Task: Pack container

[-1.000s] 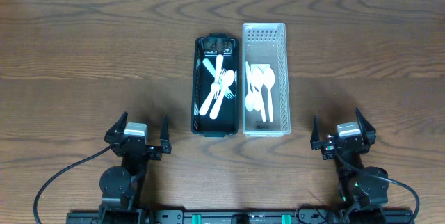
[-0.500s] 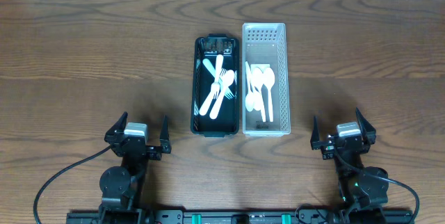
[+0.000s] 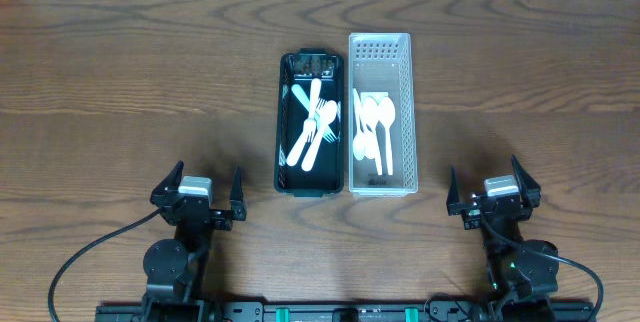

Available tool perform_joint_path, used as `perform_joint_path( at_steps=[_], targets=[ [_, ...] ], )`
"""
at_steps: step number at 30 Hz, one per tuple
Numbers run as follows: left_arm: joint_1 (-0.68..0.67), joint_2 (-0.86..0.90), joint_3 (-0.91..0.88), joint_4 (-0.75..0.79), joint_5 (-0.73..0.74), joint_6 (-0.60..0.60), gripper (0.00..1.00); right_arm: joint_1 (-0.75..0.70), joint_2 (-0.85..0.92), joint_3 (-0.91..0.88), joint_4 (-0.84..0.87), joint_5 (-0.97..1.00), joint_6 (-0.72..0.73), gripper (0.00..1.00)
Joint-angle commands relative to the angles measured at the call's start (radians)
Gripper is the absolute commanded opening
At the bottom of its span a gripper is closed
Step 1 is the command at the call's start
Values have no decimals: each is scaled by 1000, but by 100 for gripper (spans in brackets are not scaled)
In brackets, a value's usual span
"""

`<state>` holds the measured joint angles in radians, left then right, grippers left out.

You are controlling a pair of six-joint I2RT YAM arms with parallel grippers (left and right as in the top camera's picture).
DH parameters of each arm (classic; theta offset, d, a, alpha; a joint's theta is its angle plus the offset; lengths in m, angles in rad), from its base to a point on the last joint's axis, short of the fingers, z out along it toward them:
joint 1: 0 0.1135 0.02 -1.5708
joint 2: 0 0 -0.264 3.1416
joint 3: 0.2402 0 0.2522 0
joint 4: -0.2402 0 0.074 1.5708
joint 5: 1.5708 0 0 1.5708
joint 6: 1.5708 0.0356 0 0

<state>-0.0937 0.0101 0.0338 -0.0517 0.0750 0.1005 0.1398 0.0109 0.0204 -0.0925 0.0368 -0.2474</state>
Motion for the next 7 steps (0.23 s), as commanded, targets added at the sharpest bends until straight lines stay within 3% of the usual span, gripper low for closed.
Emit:
perform_joint_path(
  at_steps=[1, 7],
  targets=[
    [-2, -5, -29, -14, -4, -16, 98, -8, -5, -4, -2, -4, -8, 99],
    [-2, -5, -29, -14, -4, -16, 98, -8, -5, -4, -2, -4, -8, 99]
  ],
)
